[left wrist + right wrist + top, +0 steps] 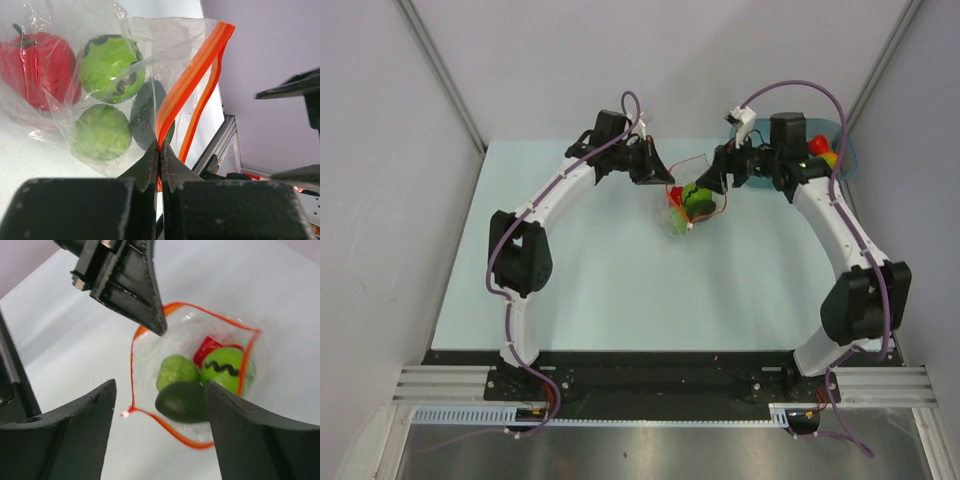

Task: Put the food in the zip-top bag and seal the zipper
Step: Adjust the zipper food storage bag at the center of the board.

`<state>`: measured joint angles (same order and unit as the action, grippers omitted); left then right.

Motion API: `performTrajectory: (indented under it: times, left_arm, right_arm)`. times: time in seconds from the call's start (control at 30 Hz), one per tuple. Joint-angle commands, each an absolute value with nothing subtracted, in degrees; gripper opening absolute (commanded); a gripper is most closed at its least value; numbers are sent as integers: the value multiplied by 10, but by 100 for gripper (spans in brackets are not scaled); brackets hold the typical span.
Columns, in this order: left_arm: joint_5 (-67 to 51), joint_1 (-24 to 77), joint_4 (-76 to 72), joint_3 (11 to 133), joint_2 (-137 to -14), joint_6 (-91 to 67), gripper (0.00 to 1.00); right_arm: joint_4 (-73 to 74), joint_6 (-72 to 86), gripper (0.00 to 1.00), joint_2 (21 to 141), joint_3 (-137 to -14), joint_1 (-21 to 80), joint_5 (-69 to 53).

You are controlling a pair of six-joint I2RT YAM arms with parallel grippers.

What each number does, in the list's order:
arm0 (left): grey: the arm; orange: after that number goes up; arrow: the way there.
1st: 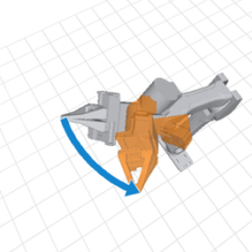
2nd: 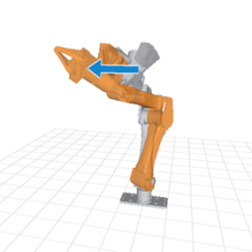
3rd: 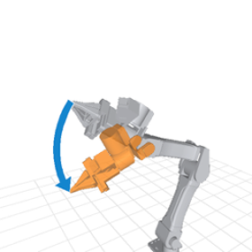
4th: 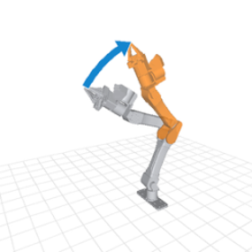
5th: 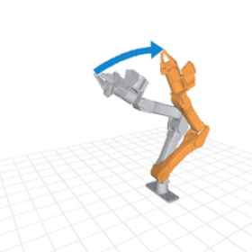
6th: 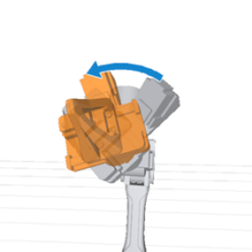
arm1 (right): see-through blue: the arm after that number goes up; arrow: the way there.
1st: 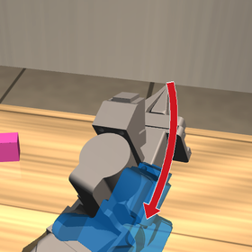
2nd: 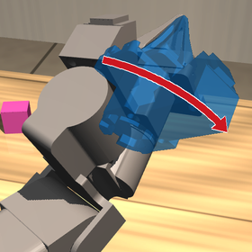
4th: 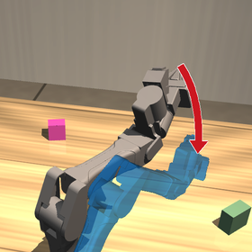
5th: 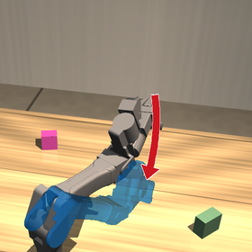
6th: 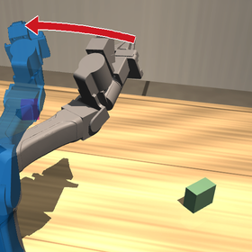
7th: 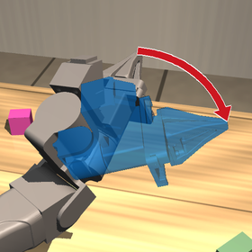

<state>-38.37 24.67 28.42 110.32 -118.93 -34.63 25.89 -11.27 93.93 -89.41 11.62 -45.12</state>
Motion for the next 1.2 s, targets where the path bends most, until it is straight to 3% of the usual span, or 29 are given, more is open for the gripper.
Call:
performTrajectory:
  times: [0.0, 0.3, 0.4, 0.43, 0.47, 0.63, 0.83, 1.07, 1.17]
  left_arm:
    - [-400, 243, 272, 1100, -1164, -354, 4]
    - [-393, 243, 271, 1091, -1157, -347, 2]
    - [-389, 244, 277, 1087, -1152, -338, 1]
    - [-388, 244, 279, 1086, -1150, -336, 1]
    - [-385, 244, 282, 1083, -1146, -330, 1]
    - [-375, 244, 286, 1060, -1117, -316, 0]
    - [-366, 247, 277, 1032, -1091, -316, 0]
    - [-368, 250, 266, 1041, -1108, -328, 0]
    - [-374, 251, 263, 1049, -1119, -333, 0]
  right_arm:
    - [242, -68, 72, 870, -851, 100, -333]
    - [333, -53, 60, 927, -850, 95, -332]
    - [328, -35, 48, 951, -851, 94, -352]
    - [326, -27, 38, 957, -850, 93, -360]
    - [325, -24, 35, 959, -852, 93, -374]
    - [355, -30, 42, 957, -850, 93, -360]
    - [347, -19, 40, 937, -835, 78, -332]
    - [342, -3, 37, 882, -791, 63, -408]
    - [335, 12, 49, 881, -763, 65, -385]
